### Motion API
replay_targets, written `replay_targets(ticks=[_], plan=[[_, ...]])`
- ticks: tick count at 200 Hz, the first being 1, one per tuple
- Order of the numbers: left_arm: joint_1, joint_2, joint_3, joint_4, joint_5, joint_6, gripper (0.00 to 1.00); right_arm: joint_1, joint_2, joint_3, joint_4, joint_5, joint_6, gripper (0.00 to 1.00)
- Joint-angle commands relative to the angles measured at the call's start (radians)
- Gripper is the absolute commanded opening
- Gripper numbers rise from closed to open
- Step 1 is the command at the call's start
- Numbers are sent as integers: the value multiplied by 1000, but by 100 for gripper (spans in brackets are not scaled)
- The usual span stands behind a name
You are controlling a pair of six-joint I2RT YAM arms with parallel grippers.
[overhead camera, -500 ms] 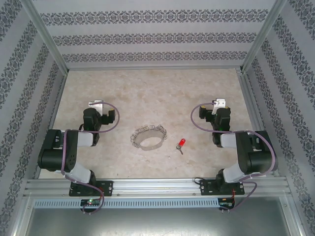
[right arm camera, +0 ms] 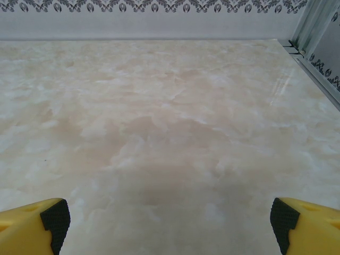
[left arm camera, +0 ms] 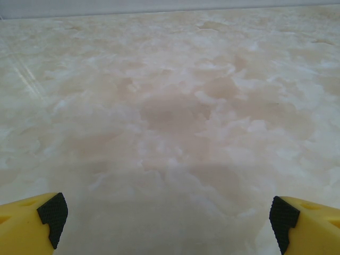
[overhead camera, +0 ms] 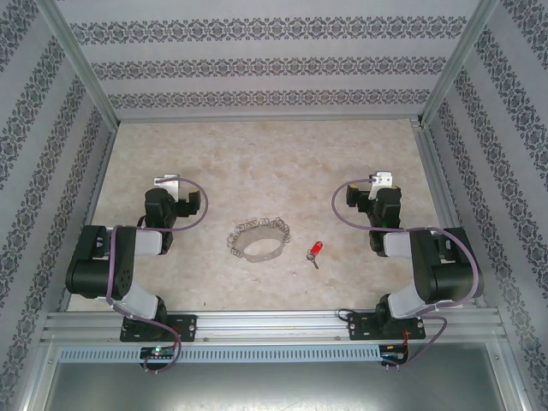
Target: Put the keys on the keyring
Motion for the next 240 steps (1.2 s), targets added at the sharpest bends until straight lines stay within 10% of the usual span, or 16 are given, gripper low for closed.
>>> replay_targets(ticks=[1,74,139,177,240], plan=[[1,-13,10,-5,19,-11,100,-15,-9,-1,39,-30,3,98],[1,-277,200,-471,-10,-98,100,-31,-377,35,-294,90,240,98],[-68,-423,358,-877,137,-377,100,-50,-529,71,-527,-371,535,98],[-200,-418,389,-997,238,-400,100,22,-500,118,-693,-533,603,90],[-511,-350,398,-1086,246,-203,90,224,-491,203,-1049,-427,579,83]])
